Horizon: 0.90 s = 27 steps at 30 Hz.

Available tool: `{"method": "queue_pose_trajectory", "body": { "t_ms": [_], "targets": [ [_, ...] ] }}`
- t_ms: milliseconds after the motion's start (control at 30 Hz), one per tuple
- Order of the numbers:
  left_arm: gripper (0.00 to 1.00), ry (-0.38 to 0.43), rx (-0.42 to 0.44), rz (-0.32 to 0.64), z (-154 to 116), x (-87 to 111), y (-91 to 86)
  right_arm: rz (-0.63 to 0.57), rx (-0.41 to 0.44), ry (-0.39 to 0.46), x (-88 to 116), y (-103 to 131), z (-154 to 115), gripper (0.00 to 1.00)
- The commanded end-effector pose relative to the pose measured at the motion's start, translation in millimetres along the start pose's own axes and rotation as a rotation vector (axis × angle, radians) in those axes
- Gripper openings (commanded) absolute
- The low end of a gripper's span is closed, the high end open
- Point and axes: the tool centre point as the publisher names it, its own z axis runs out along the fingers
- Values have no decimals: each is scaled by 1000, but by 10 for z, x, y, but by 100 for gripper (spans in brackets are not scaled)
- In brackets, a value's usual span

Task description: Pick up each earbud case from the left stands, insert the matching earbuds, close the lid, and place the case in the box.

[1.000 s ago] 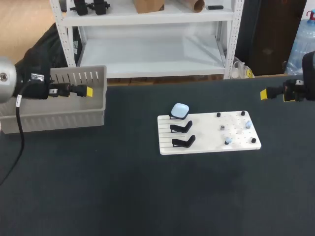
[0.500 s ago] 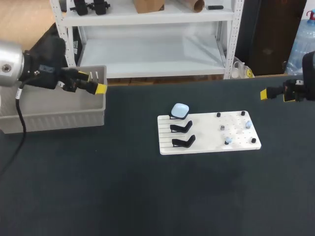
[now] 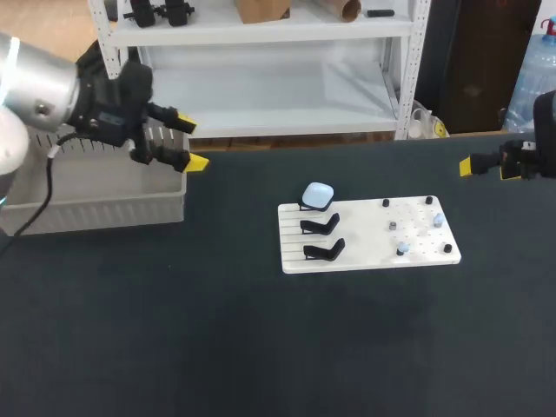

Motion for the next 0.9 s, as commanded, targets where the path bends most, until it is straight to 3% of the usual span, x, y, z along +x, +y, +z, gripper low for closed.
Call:
{"method": "queue_pose_trajectory", "body": {
  "t_ms": [33,433,867,900],
  "targets": [
    [100,-5,167,11,281,-30,85,0,0,0,0,0,0,100],
    [100,-51,198,41,890,-33,-146,0,0,0,0,0,0,100],
    [100,-81,101,58,1409,85,8,0,0,0,0,0,0,100],
    [90,-82,102,59,1440,105,18,0,0,0,0,0,0,100]
  ]
}}
